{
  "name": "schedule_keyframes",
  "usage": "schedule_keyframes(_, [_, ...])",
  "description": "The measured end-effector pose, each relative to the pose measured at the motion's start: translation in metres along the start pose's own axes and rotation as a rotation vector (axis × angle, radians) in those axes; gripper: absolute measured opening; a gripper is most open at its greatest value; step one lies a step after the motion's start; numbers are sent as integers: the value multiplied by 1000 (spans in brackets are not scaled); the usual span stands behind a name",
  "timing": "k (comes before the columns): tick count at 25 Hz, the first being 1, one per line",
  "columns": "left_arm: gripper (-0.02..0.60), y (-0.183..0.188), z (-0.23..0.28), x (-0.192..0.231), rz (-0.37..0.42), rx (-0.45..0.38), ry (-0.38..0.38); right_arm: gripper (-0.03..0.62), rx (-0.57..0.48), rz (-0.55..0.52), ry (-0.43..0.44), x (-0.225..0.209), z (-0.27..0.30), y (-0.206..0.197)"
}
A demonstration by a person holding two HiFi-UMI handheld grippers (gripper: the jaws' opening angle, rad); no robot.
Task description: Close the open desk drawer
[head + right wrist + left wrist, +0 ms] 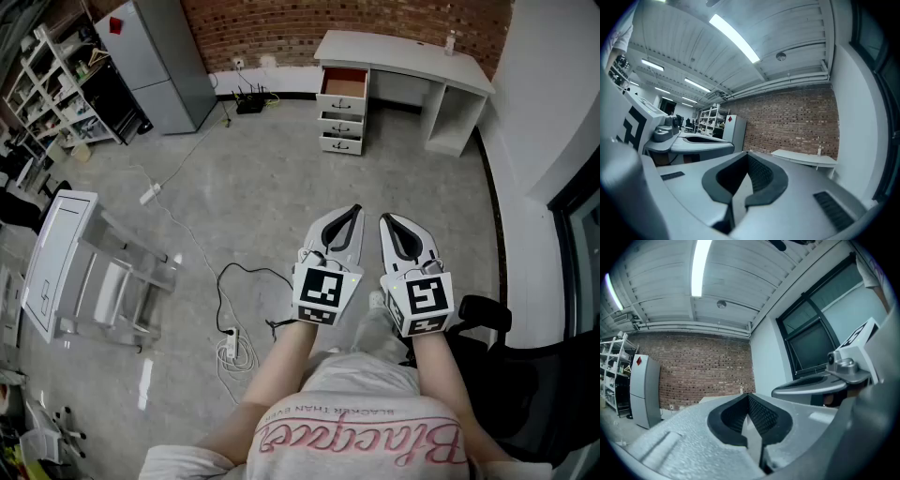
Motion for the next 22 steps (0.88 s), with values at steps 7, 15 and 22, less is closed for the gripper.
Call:
schedule_keyframes(7, [6, 1, -9, -4, 15, -6, -5, 11, -16, 29, 4, 8, -3, 0])
schedule_keyframes(15, [6, -6, -2, 0, 0, 16, 8, 12, -23, 137, -2, -4, 1, -13])
schedule_keyframes(22, [6, -16, 26, 8, -21, 35, 13, 11, 4, 126, 58, -18, 23, -28])
Point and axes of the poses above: the fingertips, and each gripper's own axes: z forward along the fingers, x to its left, y out of its top, the point moved 5 cm from there along -z, backward along the fingers, and after that the axes turned 13 degrees about -z, right-handed, at the moved point
